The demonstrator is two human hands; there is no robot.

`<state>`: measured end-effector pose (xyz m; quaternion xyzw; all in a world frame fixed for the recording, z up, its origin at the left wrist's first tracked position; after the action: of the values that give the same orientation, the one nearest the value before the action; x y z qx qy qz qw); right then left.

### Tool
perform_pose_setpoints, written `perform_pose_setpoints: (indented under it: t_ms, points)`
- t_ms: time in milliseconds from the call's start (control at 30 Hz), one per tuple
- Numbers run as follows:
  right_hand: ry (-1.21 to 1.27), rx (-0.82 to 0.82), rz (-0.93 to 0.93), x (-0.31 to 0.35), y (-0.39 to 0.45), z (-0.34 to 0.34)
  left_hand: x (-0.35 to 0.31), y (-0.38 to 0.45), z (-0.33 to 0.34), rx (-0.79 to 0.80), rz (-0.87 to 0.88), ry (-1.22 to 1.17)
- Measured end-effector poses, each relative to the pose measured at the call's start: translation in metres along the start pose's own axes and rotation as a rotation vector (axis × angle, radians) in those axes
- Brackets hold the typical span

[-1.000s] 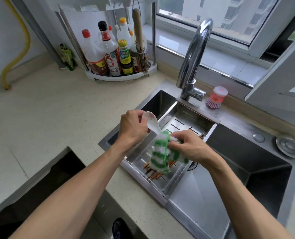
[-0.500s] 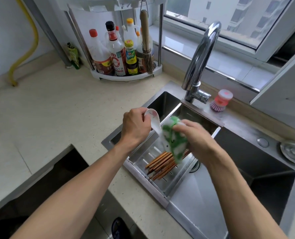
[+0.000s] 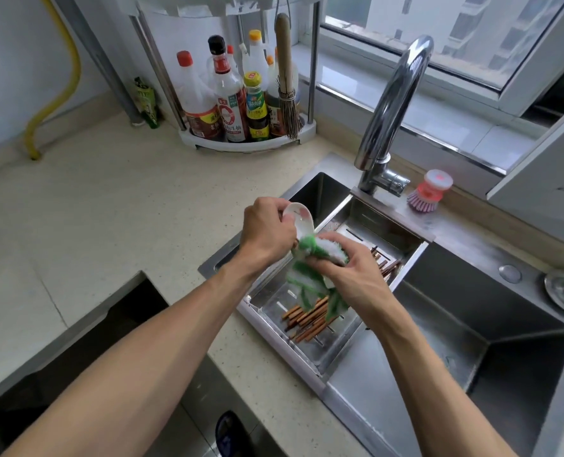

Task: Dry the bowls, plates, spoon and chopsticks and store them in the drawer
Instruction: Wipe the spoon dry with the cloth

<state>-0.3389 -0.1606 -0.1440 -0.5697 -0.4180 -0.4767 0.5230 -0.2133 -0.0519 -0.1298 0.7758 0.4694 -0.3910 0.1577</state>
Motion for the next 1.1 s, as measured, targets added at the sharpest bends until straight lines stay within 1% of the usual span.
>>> perform_pose_setpoints:
  t_ms: [67, 133, 200, 267, 300, 333, 400, 467, 500, 533, 567, 633, 667, 700, 733, 800, 833, 933, 1000, 1067, 1100]
  points:
    - [-0.057, 0.043, 0.037, -0.002, -0.007, -0.004, 0.004, 0.004, -0.002, -0.034, -0.049, -0.031]
    - [-0.090, 0.053, 0.059, -0.002, -0.009, -0.007, 0.005, 0.003, 0.002, -0.011, -0.059, -0.029]
    - [-0.097, 0.039, 0.050, 0.001, -0.003, -0.010, 0.004, 0.002, 0.008, 0.094, -0.041, -0.021]
    - [-0.070, -0.014, 0.036, 0.005, 0.006, -0.011, 0.003, -0.003, 0.017, 0.203, -0.019, -0.038]
    - [-0.060, -0.010, 0.035, 0.005, 0.008, -0.011, 0.004, -0.003, 0.018, 0.198, -0.017, -0.033]
    - [-0.073, 0.031, 0.041, 0.005, 0.007, -0.010, 0.005, -0.001, 0.016, 0.155, -0.028, -0.016]
    - [-0.152, 0.152, 0.060, 0.001, -0.002, -0.008, 0.011, 0.006, 0.006, 0.045, -0.085, -0.001]
    - [-0.212, 0.213, 0.097, -0.006, -0.013, -0.010, 0.019, 0.011, -0.003, 0.032, -0.133, 0.005]
    - [-0.207, 0.183, 0.096, -0.009, -0.014, -0.013, 0.022, 0.012, -0.007, 0.054, -0.131, 0.030]
    - [-0.166, 0.111, 0.088, -0.010, -0.014, -0.015, 0.023, 0.010, -0.009, 0.077, -0.109, 0.061]
    - [-0.069, 0.013, 0.075, -0.011, -0.012, -0.017, 0.023, 0.007, -0.010, 0.103, -0.075, 0.093]
    - [0.259, -0.160, 0.044, -0.006, -0.002, -0.017, 0.018, 0.001, -0.009, 0.157, -0.005, 0.132]
    - [0.436, -0.216, 0.049, -0.003, 0.003, -0.014, 0.015, -0.002, -0.007, 0.190, 0.017, 0.121]
    - [0.524, -0.245, 0.060, 0.000, 0.009, -0.009, 0.013, -0.004, -0.006, 0.234, 0.029, 0.095]
    - [0.509, -0.248, 0.071, 0.003, 0.013, -0.002, 0.010, -0.006, -0.004, 0.283, 0.040, 0.067]
    - [0.361, -0.203, 0.055, 0.004, 0.019, 0.014, 0.004, -0.008, -0.001, 0.344, 0.028, 0.001]
    - [0.337, -0.199, 0.049, 0.002, 0.021, 0.018, 0.004, -0.007, -0.001, 0.345, -0.015, -0.073]
    - [0.355, -0.217, 0.040, -0.005, 0.023, 0.019, 0.009, -0.008, -0.004, 0.347, -0.256, -0.366]
    - [0.280, -0.238, 0.021, -0.006, 0.023, 0.022, 0.012, -0.012, -0.004, 0.385, -0.356, -0.593]
    - [0.210, -0.338, -0.019, -0.005, 0.023, 0.027, 0.011, -0.020, 0.002, 0.392, -0.407, -0.789]
    - [0.195, -0.424, -0.030, -0.007, 0.024, 0.028, 0.010, -0.025, 0.006, 0.391, -0.421, -0.797]
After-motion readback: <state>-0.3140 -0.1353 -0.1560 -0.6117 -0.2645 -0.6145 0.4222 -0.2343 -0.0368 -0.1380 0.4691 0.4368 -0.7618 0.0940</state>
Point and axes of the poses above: each hand's wrist, its own y-axis towards the middle knuckle, its own z-axis out of the palm, x = y × z, the point moved 1 cm from there along y, towards the middle knuckle, and after that the axes turned 11 degrees about x, right-handed, at the moved point
